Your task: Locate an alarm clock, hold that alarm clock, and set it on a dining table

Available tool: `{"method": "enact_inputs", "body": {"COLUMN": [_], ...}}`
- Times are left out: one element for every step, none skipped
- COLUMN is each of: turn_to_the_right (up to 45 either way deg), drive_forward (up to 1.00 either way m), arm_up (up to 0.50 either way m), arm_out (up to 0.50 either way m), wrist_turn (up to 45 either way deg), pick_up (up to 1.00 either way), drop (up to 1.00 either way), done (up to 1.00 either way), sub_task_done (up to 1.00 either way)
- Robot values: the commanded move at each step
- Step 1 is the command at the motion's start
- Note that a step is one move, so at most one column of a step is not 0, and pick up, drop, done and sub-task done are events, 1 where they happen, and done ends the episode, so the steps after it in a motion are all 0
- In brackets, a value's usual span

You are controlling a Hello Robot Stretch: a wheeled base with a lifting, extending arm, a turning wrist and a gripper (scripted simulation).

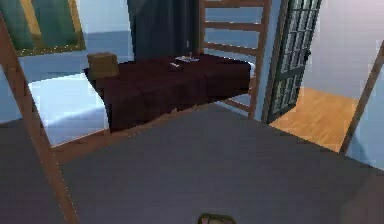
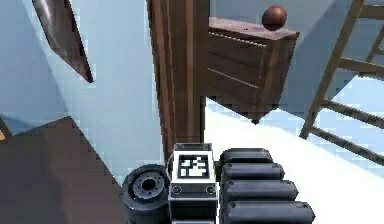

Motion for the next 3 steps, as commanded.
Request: {"method": "enact_inputs", "body": {"turn_to_the_right": [27.0, 0.0, 3.0], "drive_forward": [0.00, 1.00, 0.00], "arm_up": [0.00, 0.00, 0.00], "arm_out": [0.00, 0.00, 0.00], "wrist_turn": [0.0, 0.0, 0.0], "pick_up": [0.00, 0.00, 0.00], "drop": [0.00, 0.00, 0.00], "done": [0.00, 0.00, 0.00], "sub_task_done": [0.00, 0.00, 0.00]}}
